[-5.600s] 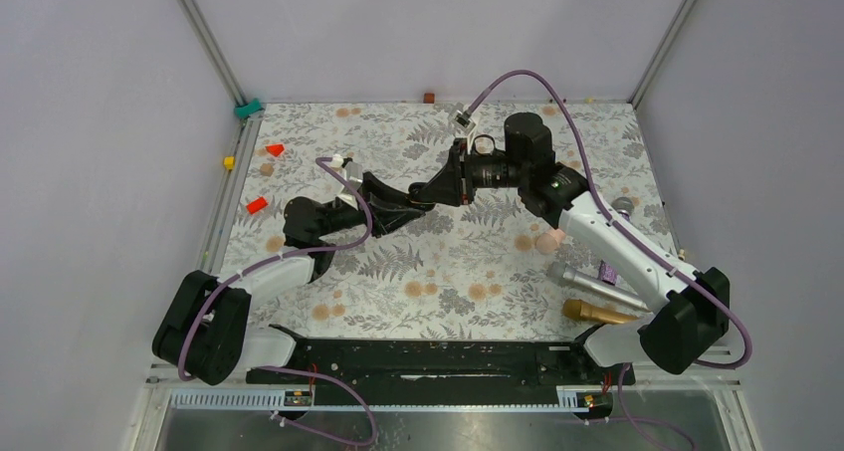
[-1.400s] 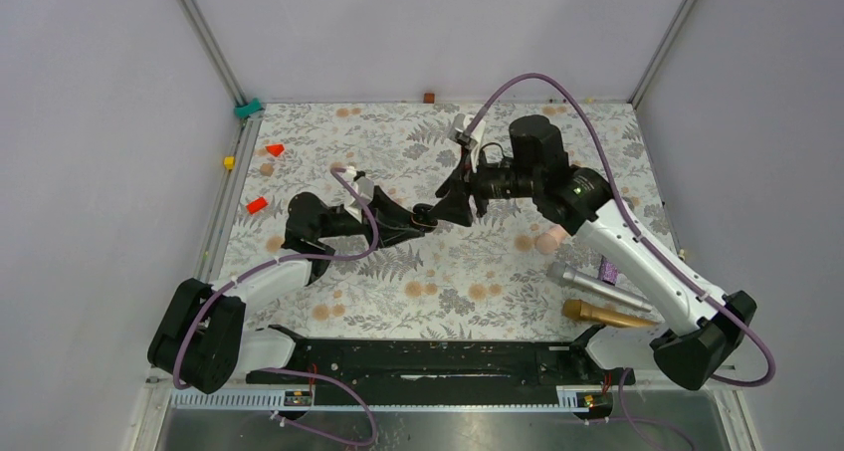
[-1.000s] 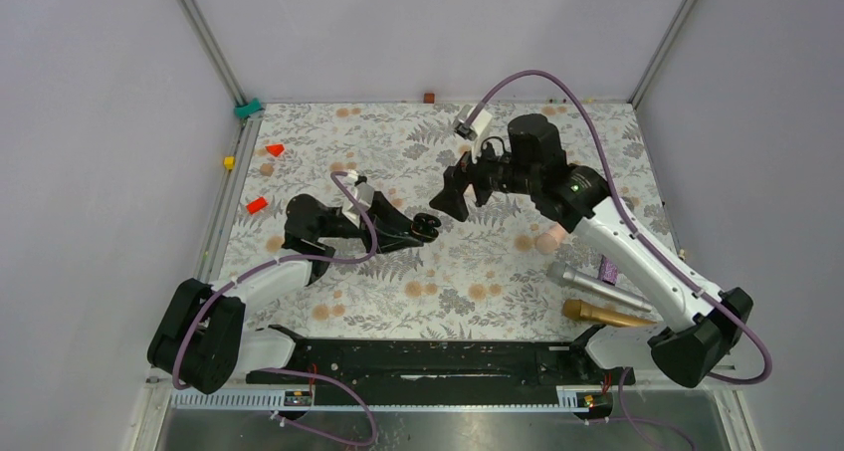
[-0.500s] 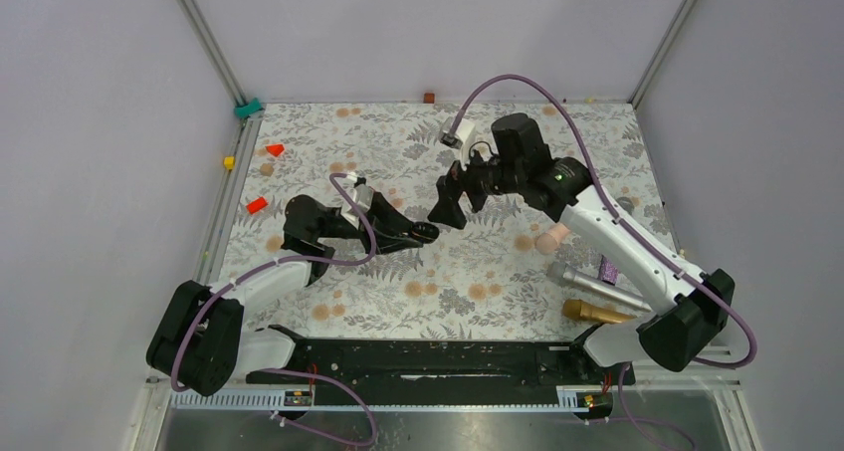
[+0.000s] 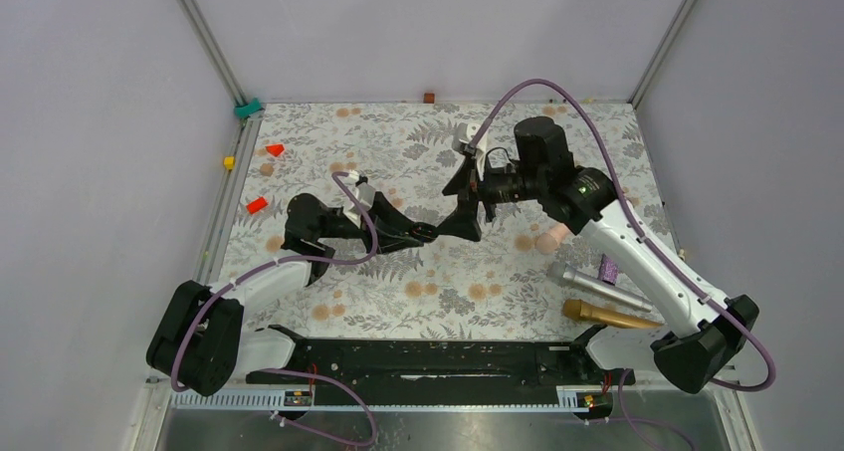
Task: Insert the wireless bluetooth earbuds into the charging case
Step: Close the charging case, then place the charging case at the center of the board.
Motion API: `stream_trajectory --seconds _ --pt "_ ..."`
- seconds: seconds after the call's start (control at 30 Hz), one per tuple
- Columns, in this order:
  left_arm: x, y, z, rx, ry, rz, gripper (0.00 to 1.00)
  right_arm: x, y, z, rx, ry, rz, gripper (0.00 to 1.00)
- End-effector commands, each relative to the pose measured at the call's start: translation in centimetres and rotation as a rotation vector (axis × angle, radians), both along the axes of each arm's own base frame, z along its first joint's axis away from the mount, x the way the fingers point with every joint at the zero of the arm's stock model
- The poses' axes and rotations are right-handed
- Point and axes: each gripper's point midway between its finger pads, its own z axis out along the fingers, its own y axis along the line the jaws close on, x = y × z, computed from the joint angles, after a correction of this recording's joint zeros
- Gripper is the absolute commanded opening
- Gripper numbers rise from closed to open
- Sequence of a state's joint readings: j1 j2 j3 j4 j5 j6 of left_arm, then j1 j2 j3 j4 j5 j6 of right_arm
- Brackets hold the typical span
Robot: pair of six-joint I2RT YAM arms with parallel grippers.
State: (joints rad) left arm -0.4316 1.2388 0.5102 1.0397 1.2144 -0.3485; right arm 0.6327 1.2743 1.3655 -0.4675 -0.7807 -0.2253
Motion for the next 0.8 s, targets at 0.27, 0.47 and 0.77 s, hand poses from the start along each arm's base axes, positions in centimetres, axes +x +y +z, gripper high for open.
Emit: stream_trajectory --seconds 0.27,0.47,0.77 --pt "2.0 -0.6 1.6 -0.016 -0.005 0.07 0.0 1.6 0.2 -2.8 0.02 0.018 0.033 1.0" --pt "8.1 -0.9 -1.7 0.112 0.203 0.329 0.0 2.6 -0.7 -1.7 0.045 -0.08 -0.055 1.0" --pt "12.3 -1.1 -6.8 0.258 0.423 0.472 0.0 4.5 -3.1 1.1 0.091 -0.123 -0.227 0.99"
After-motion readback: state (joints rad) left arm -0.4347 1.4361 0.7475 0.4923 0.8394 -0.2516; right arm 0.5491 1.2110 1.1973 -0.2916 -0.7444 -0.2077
